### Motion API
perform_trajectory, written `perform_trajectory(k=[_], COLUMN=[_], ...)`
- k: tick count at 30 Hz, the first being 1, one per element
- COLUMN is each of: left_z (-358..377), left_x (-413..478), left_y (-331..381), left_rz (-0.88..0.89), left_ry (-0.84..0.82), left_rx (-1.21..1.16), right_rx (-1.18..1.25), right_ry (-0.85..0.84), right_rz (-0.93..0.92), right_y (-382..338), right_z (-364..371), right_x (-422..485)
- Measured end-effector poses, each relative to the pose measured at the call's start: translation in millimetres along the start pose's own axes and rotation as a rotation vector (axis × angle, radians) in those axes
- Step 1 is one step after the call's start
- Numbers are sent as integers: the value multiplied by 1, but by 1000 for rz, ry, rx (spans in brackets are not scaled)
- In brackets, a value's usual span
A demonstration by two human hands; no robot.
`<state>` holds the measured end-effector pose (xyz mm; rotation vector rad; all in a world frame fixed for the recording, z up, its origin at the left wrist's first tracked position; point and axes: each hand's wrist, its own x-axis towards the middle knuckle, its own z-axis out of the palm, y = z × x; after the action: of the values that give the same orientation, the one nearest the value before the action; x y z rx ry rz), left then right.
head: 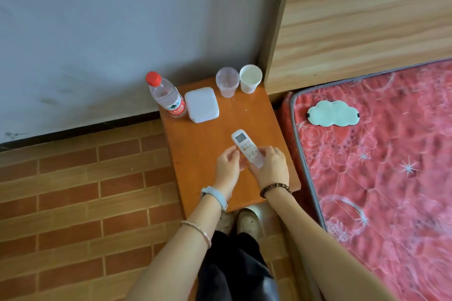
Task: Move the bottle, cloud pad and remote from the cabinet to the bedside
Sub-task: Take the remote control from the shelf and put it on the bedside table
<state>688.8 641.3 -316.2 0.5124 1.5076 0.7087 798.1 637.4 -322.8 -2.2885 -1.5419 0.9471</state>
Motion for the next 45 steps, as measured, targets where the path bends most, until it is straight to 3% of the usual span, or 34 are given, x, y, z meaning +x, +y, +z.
perform_trajectory(k=[8,16,28,45], left_z=[4,11,30,61], left_x=[53,75,85,131], left_y=[-41,-60,-33,1], left_rz=[-75,-68,55,166], left_ry=[39,58,86,45], left_rx=[12,113,211,199], right_rx=[-13,-10,134,143], right_ry=[-5,-37,-125,-95], right_rz=[115,130,115,74], right_y=[22,27,26,29], right_z=[59,69,55,30], right_x=[38,46,73,142])
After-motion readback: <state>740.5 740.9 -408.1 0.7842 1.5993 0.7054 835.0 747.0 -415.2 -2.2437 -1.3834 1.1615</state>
